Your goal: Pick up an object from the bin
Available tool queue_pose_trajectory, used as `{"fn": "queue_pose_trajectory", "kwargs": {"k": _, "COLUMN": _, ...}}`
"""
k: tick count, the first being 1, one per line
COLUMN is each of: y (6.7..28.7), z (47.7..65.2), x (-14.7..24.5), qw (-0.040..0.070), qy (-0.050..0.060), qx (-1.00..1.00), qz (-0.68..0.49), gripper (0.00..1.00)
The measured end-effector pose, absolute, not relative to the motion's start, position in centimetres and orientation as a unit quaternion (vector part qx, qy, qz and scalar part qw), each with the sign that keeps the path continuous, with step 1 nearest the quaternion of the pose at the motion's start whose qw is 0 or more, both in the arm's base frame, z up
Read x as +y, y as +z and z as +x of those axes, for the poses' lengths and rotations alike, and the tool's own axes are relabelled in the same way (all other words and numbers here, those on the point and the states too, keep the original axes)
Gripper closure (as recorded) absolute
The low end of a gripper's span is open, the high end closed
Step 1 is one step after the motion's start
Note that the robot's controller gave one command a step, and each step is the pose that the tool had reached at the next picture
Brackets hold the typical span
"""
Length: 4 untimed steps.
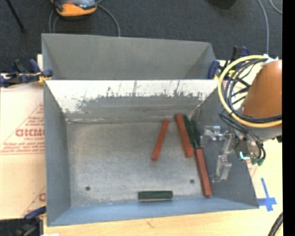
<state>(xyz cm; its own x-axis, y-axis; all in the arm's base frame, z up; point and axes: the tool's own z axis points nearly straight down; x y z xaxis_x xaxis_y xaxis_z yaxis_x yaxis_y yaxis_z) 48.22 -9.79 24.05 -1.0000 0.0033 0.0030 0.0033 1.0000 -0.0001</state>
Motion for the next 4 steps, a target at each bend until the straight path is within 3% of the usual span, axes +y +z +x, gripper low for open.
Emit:
{"fn": "queue_pose_trajectory", "kwargs": {"k": 1, "y": 24.4, "z": 48.4, "x": -9.8, "qw": -0.002, "qy": 0.001, "qx": -1.0, "qz": 0.0, "gripper": 0.0}}
{"fn": "queue_pose_trajectory", "kwargs": {"k": 2, "y": 20.0, "z": 50.3, "x": -11.4, "qw": -0.003, "qy": 0.001, "qx": -0.996, "qz": 0.089, "gripper": 0.0}}
{"fn": "queue_pose_trajectory", "kwargs": {"k": 3, "y": 16.8, "z": 56.4, "x": -4.7, "qw": -0.003, "qy": 0.001, "qx": -0.957, "qz": 0.289, "gripper": 0.0}}
{"fn": "queue_pose_trajectory", "kwargs": {"k": 4, "y": 14.7, "z": 57.7, "x": -4.0, "qw": -0.002, "qy": -0.001, "qx": -0.965, "qz": 0.263, "gripper": 0.0}}
